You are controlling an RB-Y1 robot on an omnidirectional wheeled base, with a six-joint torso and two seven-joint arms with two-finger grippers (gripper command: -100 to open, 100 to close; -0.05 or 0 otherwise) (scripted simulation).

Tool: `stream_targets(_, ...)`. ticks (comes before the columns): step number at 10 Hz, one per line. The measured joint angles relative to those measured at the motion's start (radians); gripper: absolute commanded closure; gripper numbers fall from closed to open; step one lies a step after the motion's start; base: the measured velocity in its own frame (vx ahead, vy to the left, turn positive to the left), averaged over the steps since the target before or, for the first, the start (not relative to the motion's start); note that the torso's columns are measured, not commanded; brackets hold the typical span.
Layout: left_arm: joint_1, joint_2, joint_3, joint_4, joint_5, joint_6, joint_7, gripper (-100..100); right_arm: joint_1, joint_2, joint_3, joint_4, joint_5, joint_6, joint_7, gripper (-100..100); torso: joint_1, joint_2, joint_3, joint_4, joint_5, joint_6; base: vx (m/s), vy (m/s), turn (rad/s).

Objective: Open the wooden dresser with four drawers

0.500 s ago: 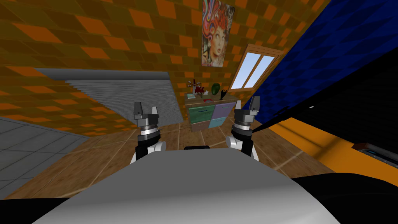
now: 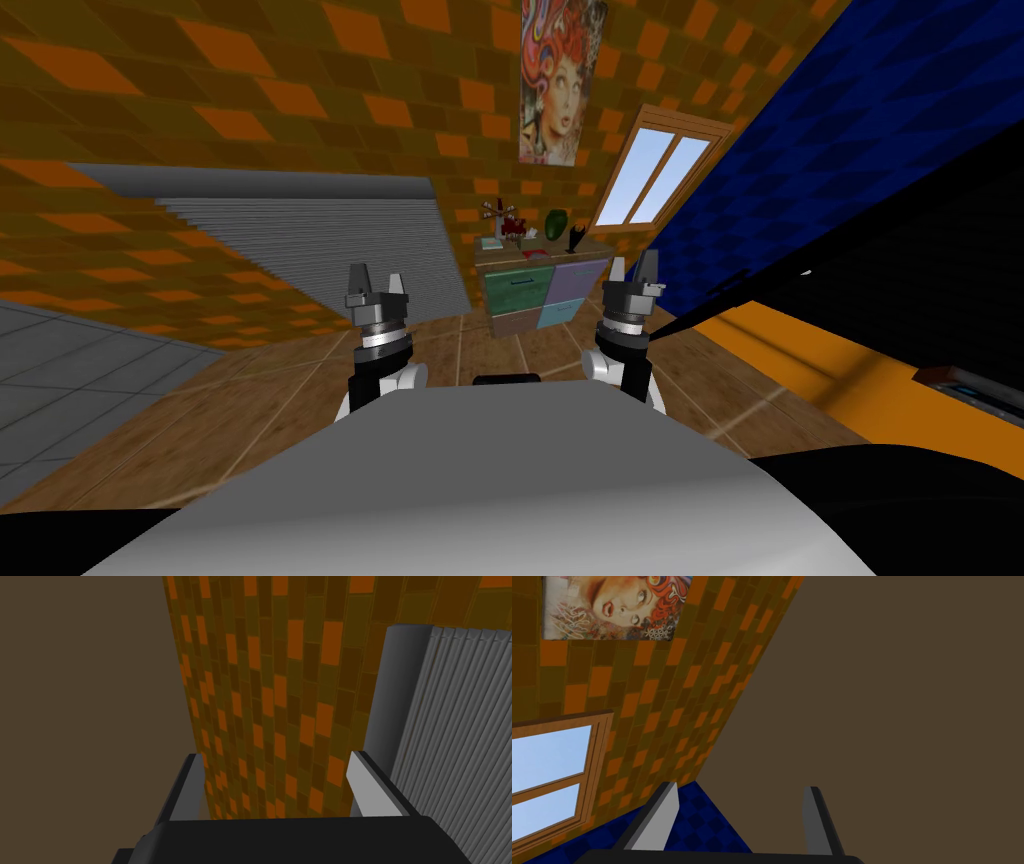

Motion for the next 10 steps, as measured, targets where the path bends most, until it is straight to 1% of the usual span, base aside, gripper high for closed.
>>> stream_targets(4, 0.000, 0.000, 0.000, 0.000, 0.000, 0.000, 0.000, 0, 0.000, 0.000, 0.000, 0.000, 0.000, 0.000, 0.000, 0, 0.000, 0.296, -0.590, 0.295, 0.000, 0.000, 0.000, 0.000, 0.000)
stream_targets(5, 0.000, 0.000, 0.000, 0.000, 0.000, 0.000, 0.000, 0, 0.000, 0.000, 0.000, 0.000, 0.000, 0.000, 0.000, -100, 0.000, 0.369, -0.738, 0.369, 0.000, 0.000, 0.011, 0.005, 0.002)
stream_targets(6, 0.000, 0.000, 0.000, 0.000, 0.000, 0.000, 0.000, 0, -0.003, -0.016, 0.000, 0.005, 0.004, -0.001, 0.009, -100, 0.000, 0.403, -0.807, 0.402, 0.000, 0.000, 0.013, 0.013, 0.005)
stream_targets(7, 0.000, 0.000, 0.000, 0.000, 0.000, 0.000, 0.000, 0, -0.005, -0.037, 0.000, 0.008, 0.011, -0.002, 0.026, -100, 0.001, 0.412, -0.826, 0.412, 0.000, 0.000, 0.019, 0.018, 0.004)
stream_targets(10, 0.000, 0.000, 0.000, 0.000, 0.000, 0.000, 0.000, 0, -0.026, -0.092, -0.007, 0.029, 0.039, -0.002, 0.102, -100, 0.001, 0.415, -0.832, 0.416, 0.000, 0.000, 0.023, 0.022, 0.005)
